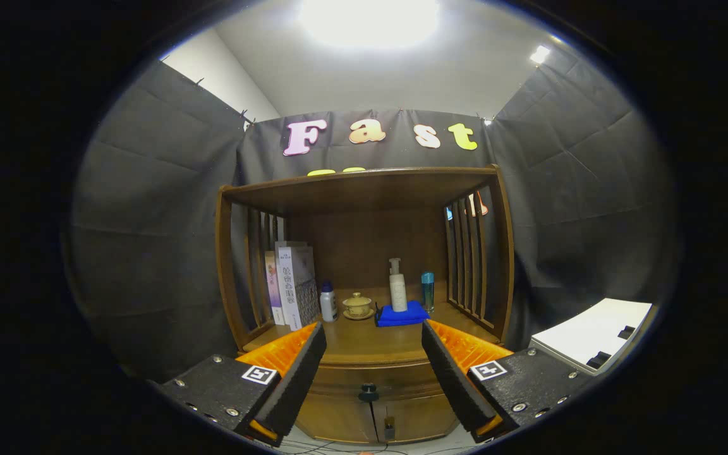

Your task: Pull open the drawer, take out the items inside it, and place them on the countertop above the cabinet.

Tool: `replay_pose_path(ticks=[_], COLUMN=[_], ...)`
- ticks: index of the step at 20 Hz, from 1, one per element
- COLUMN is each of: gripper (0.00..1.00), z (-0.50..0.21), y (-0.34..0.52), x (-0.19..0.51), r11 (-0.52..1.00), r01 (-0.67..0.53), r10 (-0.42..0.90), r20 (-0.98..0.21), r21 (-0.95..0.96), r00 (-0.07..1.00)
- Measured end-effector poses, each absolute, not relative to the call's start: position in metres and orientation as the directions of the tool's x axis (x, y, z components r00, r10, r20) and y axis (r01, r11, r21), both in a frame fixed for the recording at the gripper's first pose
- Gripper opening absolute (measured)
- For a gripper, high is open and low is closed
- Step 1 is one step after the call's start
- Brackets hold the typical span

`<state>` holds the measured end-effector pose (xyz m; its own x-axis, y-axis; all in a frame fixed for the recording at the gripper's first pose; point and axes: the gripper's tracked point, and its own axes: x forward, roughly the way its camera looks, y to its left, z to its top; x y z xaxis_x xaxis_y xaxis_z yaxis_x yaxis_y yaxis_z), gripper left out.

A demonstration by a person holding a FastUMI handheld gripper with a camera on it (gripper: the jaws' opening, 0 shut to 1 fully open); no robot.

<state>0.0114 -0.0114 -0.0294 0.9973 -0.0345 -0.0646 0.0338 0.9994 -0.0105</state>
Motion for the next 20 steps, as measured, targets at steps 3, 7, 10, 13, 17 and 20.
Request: replay_pose_path(ticks=[3,7,10,13,17,20], gripper=[0.95,0.96,0.96,0.96,0.95,0.96], z=[-0.05,-0.081,-0.103,-0.129,-0.168,-0.186], y=[-0.01,-0.017,-0.012,-0.016,-0.02,-0.032], x=[0.019,0.029,0.035,0.046,0.058,0.064], r11=[0.997,0.994,1.0,0.999,0.999,0.994], r01=[0.021,0.016,-0.009,0.009,0.016,0.047], r10=[-0.028,-0.034,0.013,0.004,-0.005,-0.013], r20=[-0.103,-0.154,-0.198,-0.251,-0.311,-0.323], r21=[-0.072,-0.111,0.022,0.049,0.035,0.097], r00=[0.994,0.988,0.98,0.968,0.95,0.946])
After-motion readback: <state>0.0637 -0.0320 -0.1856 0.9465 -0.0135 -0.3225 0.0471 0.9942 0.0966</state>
